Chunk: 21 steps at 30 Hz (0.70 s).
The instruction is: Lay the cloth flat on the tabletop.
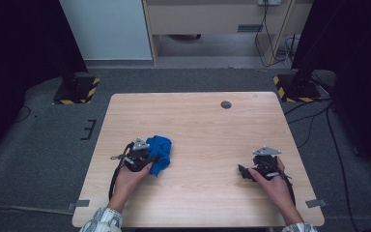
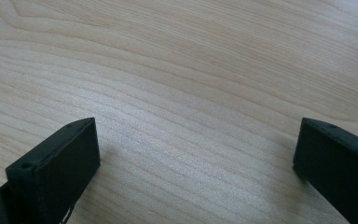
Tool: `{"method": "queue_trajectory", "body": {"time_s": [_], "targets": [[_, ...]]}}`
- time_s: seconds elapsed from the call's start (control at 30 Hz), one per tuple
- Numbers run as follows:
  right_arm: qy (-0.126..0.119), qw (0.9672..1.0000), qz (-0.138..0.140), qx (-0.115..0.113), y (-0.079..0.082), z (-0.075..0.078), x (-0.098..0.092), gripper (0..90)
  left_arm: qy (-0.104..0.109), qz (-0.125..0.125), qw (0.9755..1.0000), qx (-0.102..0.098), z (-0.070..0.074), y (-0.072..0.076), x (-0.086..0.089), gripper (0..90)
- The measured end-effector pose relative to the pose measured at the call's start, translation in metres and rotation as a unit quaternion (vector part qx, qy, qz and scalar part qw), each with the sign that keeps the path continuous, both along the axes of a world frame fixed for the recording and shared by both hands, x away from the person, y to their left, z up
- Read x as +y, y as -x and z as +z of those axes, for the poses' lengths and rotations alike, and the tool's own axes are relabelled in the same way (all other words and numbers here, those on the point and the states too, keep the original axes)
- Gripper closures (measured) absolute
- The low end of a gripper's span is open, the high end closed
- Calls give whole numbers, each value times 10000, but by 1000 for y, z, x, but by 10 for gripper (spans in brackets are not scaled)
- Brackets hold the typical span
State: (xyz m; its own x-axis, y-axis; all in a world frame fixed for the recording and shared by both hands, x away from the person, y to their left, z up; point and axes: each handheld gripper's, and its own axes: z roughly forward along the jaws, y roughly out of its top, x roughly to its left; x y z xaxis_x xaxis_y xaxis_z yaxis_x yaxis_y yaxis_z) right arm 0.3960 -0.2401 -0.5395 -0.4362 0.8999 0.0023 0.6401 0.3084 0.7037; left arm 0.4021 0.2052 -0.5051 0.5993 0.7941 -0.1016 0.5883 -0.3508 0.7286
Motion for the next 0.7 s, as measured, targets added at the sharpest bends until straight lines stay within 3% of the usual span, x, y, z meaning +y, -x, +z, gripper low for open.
{"method": "queue_trajectory", "body": {"time_s": [0.17,0.4,0.7], "targets": [[-1,10000,-1,0,0,0,0,5,124,-210,9997,-37,4,2,-20,750],[-1,10000,1,1,0,0,0,5,141,-523,9985,-42,5,8,-47,749],[-1,10000,0,0,0,0,0,5,435,-843,9955,-69,13,12,-74,746]]}}
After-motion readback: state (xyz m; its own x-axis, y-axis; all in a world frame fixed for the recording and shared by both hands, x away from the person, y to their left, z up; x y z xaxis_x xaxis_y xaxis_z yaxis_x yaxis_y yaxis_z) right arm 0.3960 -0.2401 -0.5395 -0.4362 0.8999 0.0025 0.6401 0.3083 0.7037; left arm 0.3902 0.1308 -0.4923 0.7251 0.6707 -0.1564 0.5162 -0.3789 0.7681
